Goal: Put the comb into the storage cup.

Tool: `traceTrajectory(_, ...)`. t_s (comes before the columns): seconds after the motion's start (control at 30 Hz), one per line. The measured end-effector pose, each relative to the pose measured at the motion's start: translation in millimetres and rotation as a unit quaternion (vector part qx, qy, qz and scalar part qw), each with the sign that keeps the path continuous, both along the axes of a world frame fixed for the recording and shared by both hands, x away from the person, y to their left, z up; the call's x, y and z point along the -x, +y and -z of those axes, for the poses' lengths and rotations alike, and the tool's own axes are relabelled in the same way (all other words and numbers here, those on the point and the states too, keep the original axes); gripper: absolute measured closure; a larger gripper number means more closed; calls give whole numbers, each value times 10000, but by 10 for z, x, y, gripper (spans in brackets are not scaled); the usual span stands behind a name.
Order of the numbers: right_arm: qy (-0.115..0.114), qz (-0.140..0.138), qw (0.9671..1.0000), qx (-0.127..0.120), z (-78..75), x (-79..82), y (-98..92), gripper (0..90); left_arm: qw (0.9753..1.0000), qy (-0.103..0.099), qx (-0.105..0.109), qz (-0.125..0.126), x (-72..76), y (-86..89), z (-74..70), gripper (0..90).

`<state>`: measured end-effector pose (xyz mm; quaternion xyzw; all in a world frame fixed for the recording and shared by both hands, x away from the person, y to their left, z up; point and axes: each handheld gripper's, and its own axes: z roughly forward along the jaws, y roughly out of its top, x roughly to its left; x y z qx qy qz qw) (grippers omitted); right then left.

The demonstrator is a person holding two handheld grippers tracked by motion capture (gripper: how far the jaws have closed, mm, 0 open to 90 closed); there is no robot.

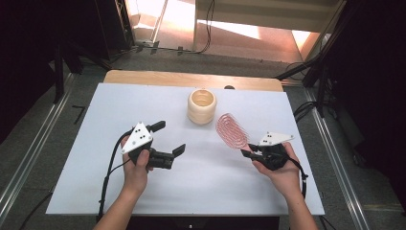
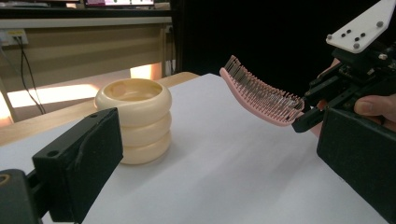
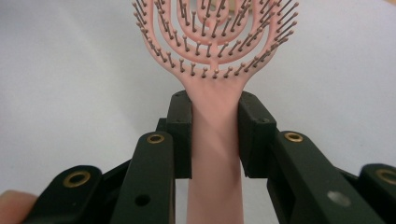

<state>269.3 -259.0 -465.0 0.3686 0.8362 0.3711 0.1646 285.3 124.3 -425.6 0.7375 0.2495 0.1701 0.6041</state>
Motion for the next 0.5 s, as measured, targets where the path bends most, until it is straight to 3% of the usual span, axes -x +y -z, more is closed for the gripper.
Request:
traceTrajectory(0.2, -166, -32, 9998, -114, 7, 21, 52, 675, 10000, 1, 12, 93, -37, -84, -25, 10)
traceTrajectory(0.5, -364, -62, 9982, -473, -5, 79, 154, 675, 9993, 6, -105, 346, 49, -144, 14, 10)
